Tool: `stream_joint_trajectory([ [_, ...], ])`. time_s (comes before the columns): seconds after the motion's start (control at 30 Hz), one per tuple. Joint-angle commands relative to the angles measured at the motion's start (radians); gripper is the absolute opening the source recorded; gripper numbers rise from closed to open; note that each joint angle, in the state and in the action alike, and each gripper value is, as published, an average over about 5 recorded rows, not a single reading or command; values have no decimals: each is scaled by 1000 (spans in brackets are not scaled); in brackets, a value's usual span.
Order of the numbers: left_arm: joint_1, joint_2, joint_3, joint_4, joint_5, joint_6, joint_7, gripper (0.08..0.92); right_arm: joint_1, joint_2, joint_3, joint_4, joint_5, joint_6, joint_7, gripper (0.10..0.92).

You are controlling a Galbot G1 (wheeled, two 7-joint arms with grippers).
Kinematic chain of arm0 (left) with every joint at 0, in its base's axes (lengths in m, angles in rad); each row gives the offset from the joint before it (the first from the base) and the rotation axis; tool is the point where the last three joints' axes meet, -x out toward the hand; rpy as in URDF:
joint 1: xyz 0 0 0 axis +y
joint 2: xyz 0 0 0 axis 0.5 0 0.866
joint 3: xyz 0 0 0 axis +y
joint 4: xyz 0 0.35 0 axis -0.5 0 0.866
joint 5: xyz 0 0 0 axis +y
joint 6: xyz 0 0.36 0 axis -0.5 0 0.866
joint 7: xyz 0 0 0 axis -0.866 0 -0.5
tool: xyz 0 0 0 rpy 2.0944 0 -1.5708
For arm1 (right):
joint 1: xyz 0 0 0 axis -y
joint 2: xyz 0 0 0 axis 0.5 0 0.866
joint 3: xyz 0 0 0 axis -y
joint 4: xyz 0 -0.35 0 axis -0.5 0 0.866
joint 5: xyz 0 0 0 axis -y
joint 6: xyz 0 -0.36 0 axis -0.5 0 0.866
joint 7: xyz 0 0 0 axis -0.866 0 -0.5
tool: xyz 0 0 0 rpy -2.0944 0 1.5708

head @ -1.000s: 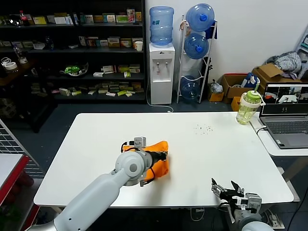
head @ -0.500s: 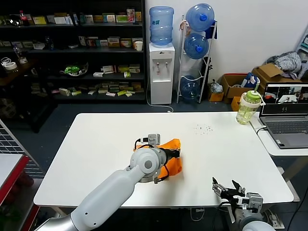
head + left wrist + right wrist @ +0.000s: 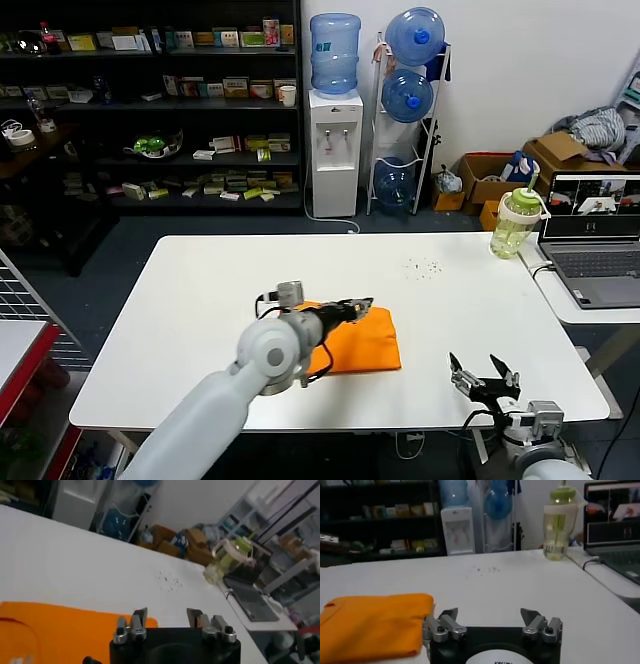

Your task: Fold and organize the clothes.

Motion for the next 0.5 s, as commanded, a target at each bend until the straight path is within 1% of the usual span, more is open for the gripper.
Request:
stream_joint_trajectory([
  [0.03, 677, 102, -610, -95, 780, -580, 612, 625, -11, 39, 144, -105, -165, 410, -230, 823],
  [0.13, 822, 54, -744, -67, 828, -765, 687, 712, -35, 77, 177, -97, -172, 455, -264, 823],
  [0.23, 895, 5, -832, -68, 844, -898, 747, 786, -56, 118, 205, -91, -234, 505, -277, 823],
  [0.3, 918, -28, -877, -87, 848, -940, 778, 812, -65, 147, 217, -85, -267, 536, -277, 823],
  [0.37, 932, -57, -912, -110, 844, -953, 799, 819, -69, 179, 225, -81, -298, 569, -277, 823],
  [0.5, 944, -75, -930, -130, 840, -958, 823, 822, -75, 252, 237, -73, -348, 616, -281, 823],
])
